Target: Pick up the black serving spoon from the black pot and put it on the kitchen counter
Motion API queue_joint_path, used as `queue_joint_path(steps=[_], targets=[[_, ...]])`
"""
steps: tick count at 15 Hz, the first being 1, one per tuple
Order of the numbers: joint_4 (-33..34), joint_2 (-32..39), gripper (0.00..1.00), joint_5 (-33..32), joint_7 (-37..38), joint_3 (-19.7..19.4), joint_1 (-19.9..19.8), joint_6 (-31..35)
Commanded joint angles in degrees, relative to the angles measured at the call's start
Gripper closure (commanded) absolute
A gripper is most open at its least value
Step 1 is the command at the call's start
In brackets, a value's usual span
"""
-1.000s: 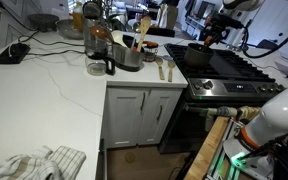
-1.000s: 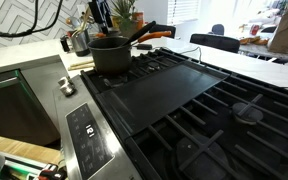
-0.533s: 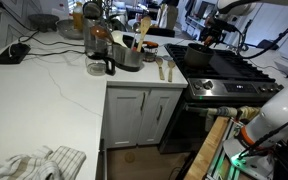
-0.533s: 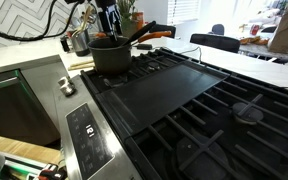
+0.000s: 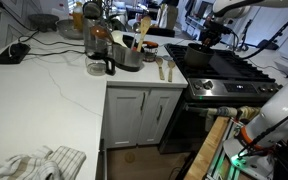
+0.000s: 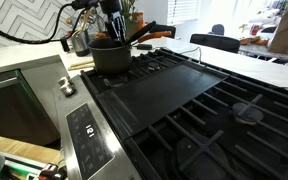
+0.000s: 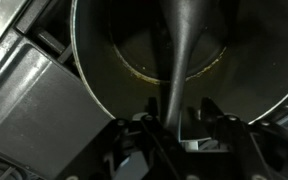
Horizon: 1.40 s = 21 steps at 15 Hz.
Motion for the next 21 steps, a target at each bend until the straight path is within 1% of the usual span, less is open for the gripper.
queue_joint_path(steps=[1,2,3,4,5,6,7,8,9,10,16,21], targets=[[1.02,1.98,0.66,0.21,1.24,-1.18,0.84,0.97],[1.13,2.23,0.67,0.16,1.31,-1.19,0.9,0.75],[1.18,2.41,0.63,0.08,1.45,-1.23,0.95,0.78],[1.27,2.51,0.66,0.25,1.28,-1.27,0.99,0.39],[1.19,2.44,0.74,0.06,1.33,-1.29,1.04,0.52],[1.07,2.29,0.9,-0.18,1.41,-1.3,1.08,0.73],[0.99,1.78,0.92,-0.13,1.12,-1.29,1.1,0.47],[0.91,1.14,1.0,-0.15,0.95,-1.29,1.12,0.29],[0.88,0.51,0.99,-0.16,0.79,-1.28,1.14,0.0],[0.89,-0.43,0.95,-0.16,0.55,-1.26,1.14,-0.5],[2.17,-5.35,0.95,0.47,-0.35,-1.12,0.85,-1.42],[4.39,-7.56,0.95,4.61,-2.56,-0.95,1.07,-3.77]])
